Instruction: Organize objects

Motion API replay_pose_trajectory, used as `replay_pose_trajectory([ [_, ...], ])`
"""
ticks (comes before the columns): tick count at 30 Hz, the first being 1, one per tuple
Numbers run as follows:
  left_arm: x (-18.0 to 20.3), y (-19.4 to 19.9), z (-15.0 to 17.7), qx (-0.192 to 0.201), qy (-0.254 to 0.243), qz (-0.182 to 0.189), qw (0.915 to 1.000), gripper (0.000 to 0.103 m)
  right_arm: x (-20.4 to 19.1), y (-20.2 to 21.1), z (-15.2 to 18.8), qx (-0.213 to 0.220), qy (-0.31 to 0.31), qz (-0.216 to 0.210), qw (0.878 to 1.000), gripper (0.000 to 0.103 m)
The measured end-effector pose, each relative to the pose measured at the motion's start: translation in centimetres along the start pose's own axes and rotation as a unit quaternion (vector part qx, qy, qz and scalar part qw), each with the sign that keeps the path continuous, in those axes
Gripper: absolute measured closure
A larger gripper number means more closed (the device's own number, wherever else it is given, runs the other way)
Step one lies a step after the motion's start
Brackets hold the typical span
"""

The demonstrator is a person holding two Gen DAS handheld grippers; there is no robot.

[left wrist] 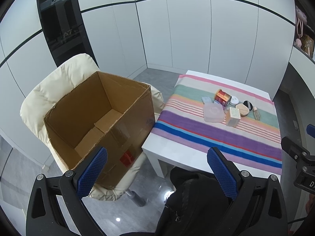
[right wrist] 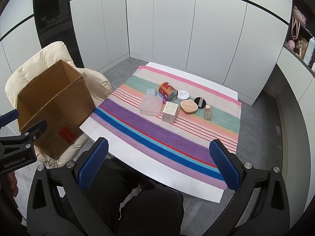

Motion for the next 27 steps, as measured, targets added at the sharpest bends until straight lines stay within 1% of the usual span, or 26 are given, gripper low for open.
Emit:
replay_pose_trajectory([
  [12,0.9,-0.1,-0.4,0.002,-0.011,0.003,0.9999,0.001,0.6,0.1,-0.2,-0.001,-0.004,0.004,1.0,0.0],
  [19,2.9,-0.3,-1.2,0.006,-0.023,0.022,0.9995,0.001,1.9,0.2,-0.1,-0.002,-0.013,0.016,1.0,0.0],
  [23,4.2,-0.7,-1.4,0.0,-0.03,0.034,0.999,0.001,2.9,0.4,0.1,-0.004,-0.02,0.023,1.0,0.0],
  [27,5.9,-1.0,-1.7,-0.003,-0.05,0.039,0.998,0.001,4.2,0.6,0.3,-0.005,-0.031,0.028,0.999,0.0],
])
Point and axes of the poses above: each gripper's, at about its wrist camera, not at the fingertips, and y roughly against the way its jaws point, x to its right, z to its underside, the point moved 6 cm from there along -y, roughly the way its jaws point, and after that the axes turned 14 degrees about -y, right-handed, at the moved point
